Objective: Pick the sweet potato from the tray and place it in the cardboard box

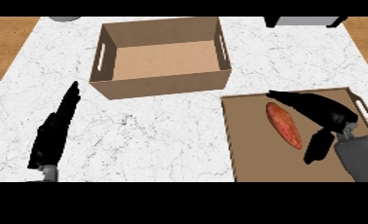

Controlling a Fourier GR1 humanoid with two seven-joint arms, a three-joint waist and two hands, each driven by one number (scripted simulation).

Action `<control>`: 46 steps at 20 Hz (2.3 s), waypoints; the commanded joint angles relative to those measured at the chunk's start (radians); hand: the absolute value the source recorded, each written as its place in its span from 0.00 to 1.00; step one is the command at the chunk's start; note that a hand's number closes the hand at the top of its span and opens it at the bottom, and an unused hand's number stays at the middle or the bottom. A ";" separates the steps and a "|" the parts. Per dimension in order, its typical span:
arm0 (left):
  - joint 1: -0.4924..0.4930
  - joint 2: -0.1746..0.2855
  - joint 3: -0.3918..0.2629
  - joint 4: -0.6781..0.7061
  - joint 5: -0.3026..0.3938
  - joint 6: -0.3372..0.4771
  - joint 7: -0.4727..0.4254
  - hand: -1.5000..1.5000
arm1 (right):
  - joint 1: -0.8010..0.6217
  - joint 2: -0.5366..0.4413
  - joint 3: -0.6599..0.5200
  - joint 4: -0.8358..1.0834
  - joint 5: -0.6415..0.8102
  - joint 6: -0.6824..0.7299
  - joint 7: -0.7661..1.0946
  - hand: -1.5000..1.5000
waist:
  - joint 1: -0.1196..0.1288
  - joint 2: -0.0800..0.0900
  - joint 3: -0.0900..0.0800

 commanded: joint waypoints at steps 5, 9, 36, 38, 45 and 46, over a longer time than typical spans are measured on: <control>0.027 -0.003 0.053 -0.009 0.000 -0.054 -0.019 0.50 | -0.057 0.045 -0.049 0.120 0.093 0.003 -0.085 0.00 | 0.003 0.000 0.000; -0.036 -0.051 0.027 -0.009 -0.039 -0.025 0.043 0.50 | -0.013 0.056 -0.024 0.132 0.169 -0.053 -0.130 0.00 | 0.001 0.000 0.000; -0.148 -0.065 0.005 0.036 -0.056 -0.098 -0.008 0.50 | -0.574 0.054 -0.069 0.523 0.346 -0.397 -0.516 1.00 | 0.155 0.055 0.004; -0.103 -0.076 -0.027 0.034 -0.075 -0.101 -0.022 0.50 | -0.607 0.047 -0.093 0.587 0.348 -0.466 -0.564 1.00 | 0.159 0.055 0.005; -0.139 -0.071 0.001 0.047 -0.081 -0.078 -0.010 0.50 | -0.783 0.074 -0.223 0.796 0.186 -0.393 -0.783 1.00 | 0.136 0.048 0.004; -0.141 -0.060 0.019 0.058 -0.071 -0.080 -0.015 0.50 | -0.772 0.067 -0.244 0.811 0.154 -0.388 -0.855 1.00 | 0.120 0.047 0.004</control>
